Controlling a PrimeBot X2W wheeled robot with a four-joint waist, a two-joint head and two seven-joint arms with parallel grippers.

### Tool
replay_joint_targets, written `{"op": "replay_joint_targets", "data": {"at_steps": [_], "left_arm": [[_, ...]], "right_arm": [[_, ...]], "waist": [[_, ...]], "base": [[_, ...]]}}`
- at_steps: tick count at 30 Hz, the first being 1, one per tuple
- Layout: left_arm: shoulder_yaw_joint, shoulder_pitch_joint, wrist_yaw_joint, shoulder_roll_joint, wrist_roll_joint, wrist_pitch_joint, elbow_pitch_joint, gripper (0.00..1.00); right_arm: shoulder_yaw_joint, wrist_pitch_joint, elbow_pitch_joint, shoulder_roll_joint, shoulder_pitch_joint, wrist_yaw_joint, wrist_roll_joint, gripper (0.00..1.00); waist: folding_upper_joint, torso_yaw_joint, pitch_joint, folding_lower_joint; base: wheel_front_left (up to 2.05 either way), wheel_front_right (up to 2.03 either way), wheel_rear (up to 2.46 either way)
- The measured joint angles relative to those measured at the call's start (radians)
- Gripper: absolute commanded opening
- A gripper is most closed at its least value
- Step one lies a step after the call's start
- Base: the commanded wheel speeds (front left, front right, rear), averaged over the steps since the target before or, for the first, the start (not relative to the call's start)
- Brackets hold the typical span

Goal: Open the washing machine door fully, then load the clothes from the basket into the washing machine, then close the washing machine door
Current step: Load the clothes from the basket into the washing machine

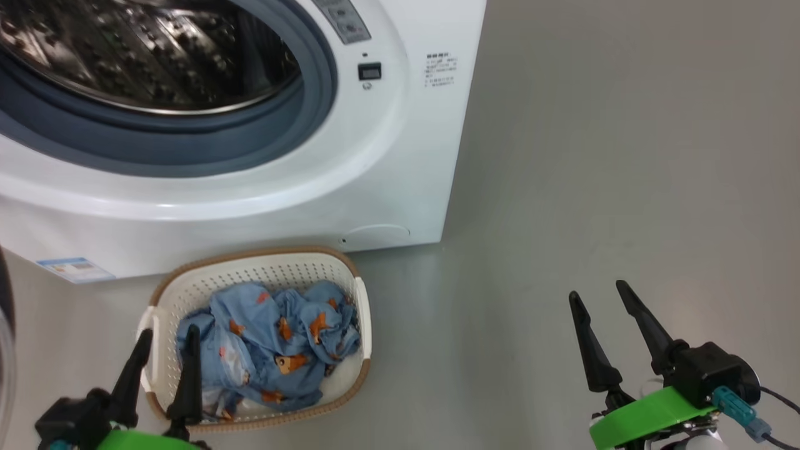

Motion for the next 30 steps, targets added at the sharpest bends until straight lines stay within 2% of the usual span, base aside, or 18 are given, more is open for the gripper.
{"op": "replay_joint_targets", "data": {"at_steps": [23,30], "left_arm": [[-0.216,-0.332,0.000,0.130,-0.219,0.000,0.273,1.00],[-0.279,-0.415,0.000,0.161,-0.274,0.000,0.310,1.00]], "right_arm": [[0.032,0.000,-0.051,-0.001,-0.118,0.000,0.016,1.00],[0.031,0.000,-0.064,-0.001,-0.132,0.000,0.021,1.00]], "waist": [[0.0000,-0.072,0.315,0.0001],[0.0000,-0.088,0.389,0.0001]], "base": [[0.00,0.00,0.00],[0.00,0.00,0.00]]}}
